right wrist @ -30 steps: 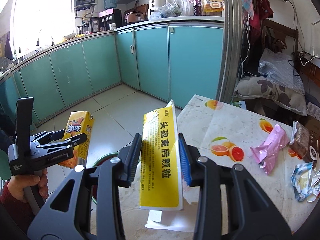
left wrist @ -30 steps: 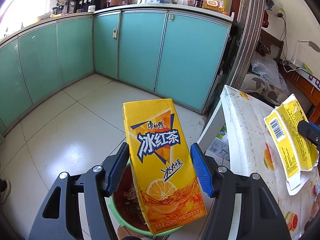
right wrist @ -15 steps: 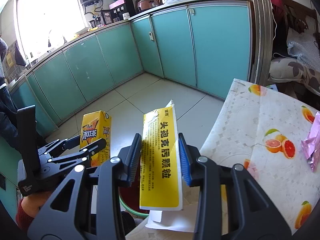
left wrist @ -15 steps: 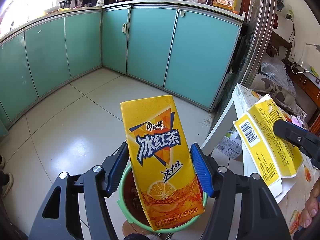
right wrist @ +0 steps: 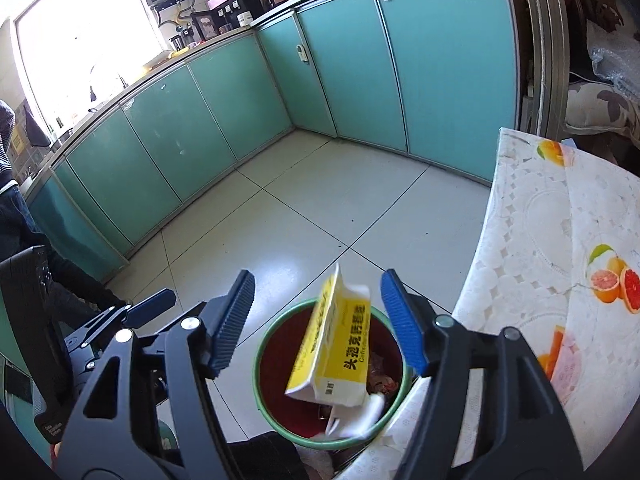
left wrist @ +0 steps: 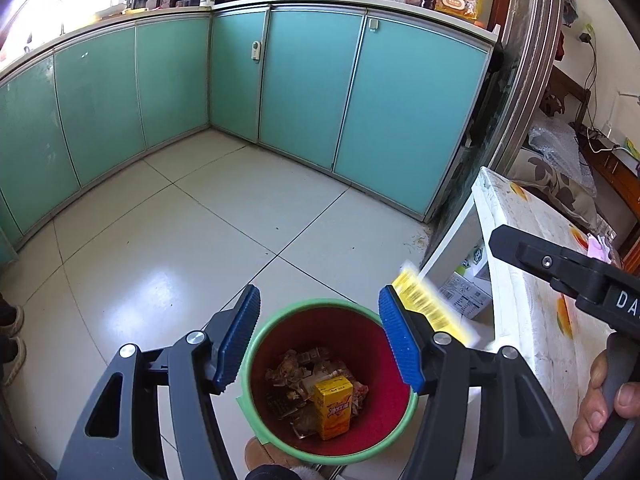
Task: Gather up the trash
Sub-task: 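Open both tools over the red bin to drop the carton and medicine box, then grasp the crumpled foil with the right tool while the left tool grasps the pink wrapper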
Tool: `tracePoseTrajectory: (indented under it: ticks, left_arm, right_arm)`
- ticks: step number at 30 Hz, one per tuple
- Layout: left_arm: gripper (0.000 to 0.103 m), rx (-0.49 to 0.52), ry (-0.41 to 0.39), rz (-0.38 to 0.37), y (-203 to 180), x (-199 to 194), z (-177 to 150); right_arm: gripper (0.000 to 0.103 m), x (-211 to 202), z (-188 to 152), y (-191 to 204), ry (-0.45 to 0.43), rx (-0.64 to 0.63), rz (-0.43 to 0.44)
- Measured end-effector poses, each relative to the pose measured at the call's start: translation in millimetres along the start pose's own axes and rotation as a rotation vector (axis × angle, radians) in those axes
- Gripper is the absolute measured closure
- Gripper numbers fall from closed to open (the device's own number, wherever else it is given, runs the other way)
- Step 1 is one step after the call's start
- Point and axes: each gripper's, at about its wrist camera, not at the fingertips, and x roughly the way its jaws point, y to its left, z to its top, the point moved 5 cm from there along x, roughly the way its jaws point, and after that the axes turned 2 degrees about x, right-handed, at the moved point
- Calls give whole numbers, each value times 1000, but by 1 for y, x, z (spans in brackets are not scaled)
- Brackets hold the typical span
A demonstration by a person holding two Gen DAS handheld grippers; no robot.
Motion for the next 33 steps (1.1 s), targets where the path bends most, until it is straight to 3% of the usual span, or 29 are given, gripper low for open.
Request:
tracePoseTrajectory:
  ticks: [5,10,15,23,28,33]
  left_arm:
    - [35,-41,-1,-20,2,1,2]
    - [24,-18,-12,-50,-19,0,6]
    - [14,15,-29,-97,-54,-4,10]
    - [12,104,-77,-138,-119,-16,12]
    - [12,156,-86,-155,-151,-21,9]
    - [8,217,-99,-166,-175,-25,5]
  right_arm:
    - [39,-25,-3,-4,-21,-1,1]
    - [35,-81,-12,-21,-82,-41,-68]
    - [30,-139,-30,-53,-128,-63,-203]
    - [22,-243,-84,-136,-168,-7,-499]
    - [22,-296,-120,-191,-134,60,-643]
    - [19,-321,-158,-234,-63,143,-699]
